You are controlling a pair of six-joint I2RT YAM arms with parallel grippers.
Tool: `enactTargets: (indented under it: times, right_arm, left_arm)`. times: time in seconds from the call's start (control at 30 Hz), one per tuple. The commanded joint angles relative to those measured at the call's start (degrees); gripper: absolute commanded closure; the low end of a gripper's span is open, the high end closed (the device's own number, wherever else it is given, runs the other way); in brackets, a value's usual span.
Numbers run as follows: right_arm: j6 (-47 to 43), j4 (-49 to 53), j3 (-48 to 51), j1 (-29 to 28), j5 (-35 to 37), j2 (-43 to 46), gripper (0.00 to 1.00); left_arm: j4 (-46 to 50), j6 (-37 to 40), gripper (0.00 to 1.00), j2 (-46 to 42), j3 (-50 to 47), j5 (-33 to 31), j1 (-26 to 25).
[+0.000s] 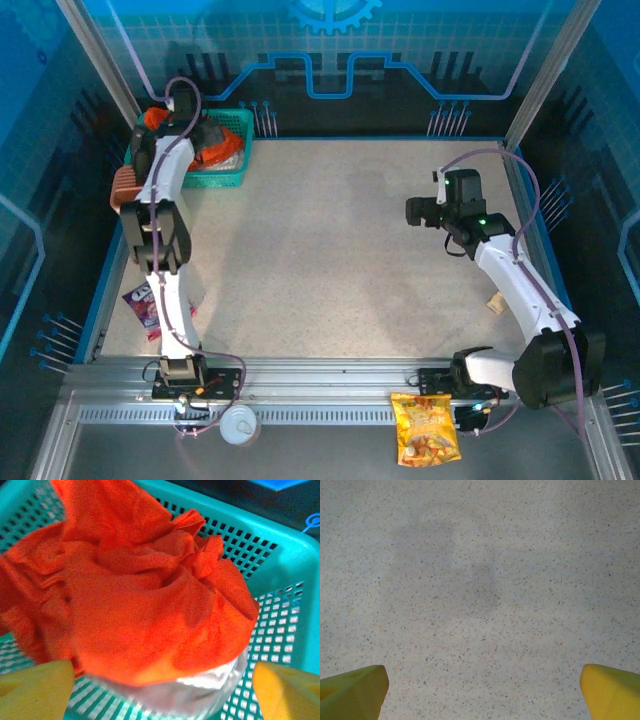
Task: Fold and stack the t-shirts
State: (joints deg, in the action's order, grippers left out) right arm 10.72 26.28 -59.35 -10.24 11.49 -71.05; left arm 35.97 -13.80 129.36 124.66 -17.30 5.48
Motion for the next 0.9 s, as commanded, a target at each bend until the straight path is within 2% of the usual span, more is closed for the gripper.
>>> enactTargets:
  times: [0.0, 0.13, 0.43, 0.67, 0.77, 0.87]
  right_arm:
    - [0.0, 2.3, 0.7, -0.8, -0.9, 1.3, 0.01]
    - [-0.6, 2.6, 1.1, -0.8, -0.4, 0.7, 0.01]
    - [-1.0, 2.4, 0.0, -0.9, -0.9, -3.0, 0.01]
    - [-0.8, 2.2, -0.3, -1.5, -1.5, -4.7, 0.01]
    - [-1.2, 2.5, -0.4, -1.7, -1.2, -4.7, 0.01]
    - [-1.5, 2.8, -0.2, -1.9, -0.9, -4.4, 0.01]
  left_arm:
    - [10.9, 1.8, 0.09, 5.9, 12.5, 1.6, -0.1]
    - [11.4, 2.3, 0.09, 10.1, 17.1, 0.6, -0.1]
    - [8.4, 2.6, 0.1, 11.8, 13.4, -2.7, -0.1]
    - [7.2, 3.0, 0.14, 15.1, 14.1, -4.2, -0.1]
    - [6.6, 3.0, 0.19, 16.9, 15.7, -3.2, -0.1]
    - [5.7, 2.7, 0.35, 17.7, 16.2, -2.8, -0.1]
